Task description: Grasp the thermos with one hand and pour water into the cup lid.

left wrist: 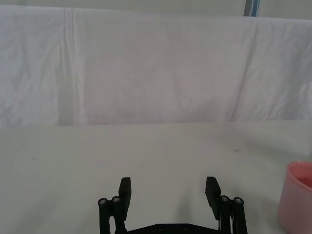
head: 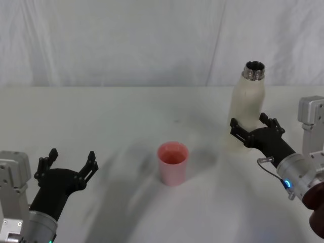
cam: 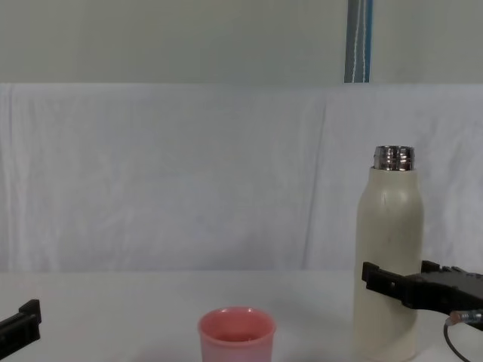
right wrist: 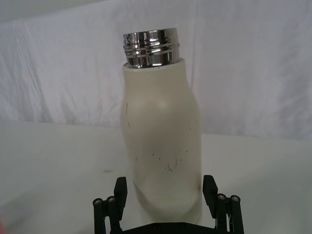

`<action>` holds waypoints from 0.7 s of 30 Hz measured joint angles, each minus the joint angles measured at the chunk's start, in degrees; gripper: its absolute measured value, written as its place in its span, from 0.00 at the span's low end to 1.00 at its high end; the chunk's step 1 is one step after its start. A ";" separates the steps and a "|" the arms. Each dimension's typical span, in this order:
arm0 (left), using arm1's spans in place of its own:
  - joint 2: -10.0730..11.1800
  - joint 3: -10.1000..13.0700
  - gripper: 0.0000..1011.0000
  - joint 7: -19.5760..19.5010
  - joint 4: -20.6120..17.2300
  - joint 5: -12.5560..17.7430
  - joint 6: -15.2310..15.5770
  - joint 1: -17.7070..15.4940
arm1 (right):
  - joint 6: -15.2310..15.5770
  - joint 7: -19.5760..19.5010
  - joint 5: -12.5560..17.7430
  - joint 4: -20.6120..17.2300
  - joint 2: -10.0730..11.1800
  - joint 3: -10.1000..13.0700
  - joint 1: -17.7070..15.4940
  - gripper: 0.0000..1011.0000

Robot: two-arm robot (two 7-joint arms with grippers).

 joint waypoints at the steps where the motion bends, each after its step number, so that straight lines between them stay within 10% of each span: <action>1: 0.00 0.00 0.99 0.00 0.00 0.00 0.00 0.00 | -0.04 0.01 0.00 0.20 -0.03 -0.04 0.11 0.99; 21: 0.00 0.00 0.99 0.00 0.00 0.00 0.00 0.00 | -0.87 0.33 -0.82 4.77 -0.70 -1.03 3.11 0.99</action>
